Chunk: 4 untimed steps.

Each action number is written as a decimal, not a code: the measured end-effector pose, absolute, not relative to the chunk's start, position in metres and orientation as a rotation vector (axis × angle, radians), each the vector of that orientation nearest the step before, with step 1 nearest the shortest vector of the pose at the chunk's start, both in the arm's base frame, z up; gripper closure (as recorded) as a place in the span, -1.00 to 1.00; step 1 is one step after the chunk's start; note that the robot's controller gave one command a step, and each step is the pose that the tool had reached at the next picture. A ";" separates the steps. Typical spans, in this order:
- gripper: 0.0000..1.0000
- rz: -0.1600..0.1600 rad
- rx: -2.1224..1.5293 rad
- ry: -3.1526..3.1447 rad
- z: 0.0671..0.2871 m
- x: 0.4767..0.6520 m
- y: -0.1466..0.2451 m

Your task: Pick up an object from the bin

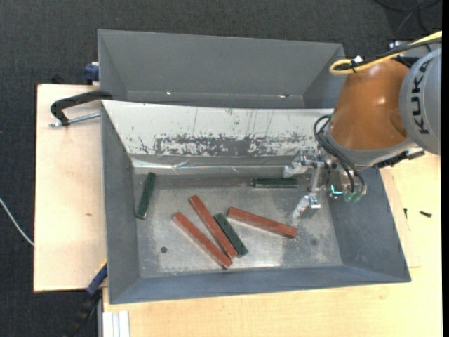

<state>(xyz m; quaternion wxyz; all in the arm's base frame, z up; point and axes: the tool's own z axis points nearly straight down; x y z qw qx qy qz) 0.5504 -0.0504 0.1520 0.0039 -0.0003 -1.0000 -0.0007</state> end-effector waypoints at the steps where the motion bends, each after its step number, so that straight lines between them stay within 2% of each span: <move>1: -1.00 -0.001 0.001 -3.141 0.156 0.552 -0.050; 2: 1.00 -0.001 0.049 -3.143 0.076 0.522 -0.020; 3: 1.00 -0.001 0.049 -3.143 0.076 0.522 -0.020; 4: 1.00 0.000 0.068 -3.148 0.230 0.516 -0.019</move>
Offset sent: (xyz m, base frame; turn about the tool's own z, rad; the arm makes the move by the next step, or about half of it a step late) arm -0.0309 0.0301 -0.0820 -0.0315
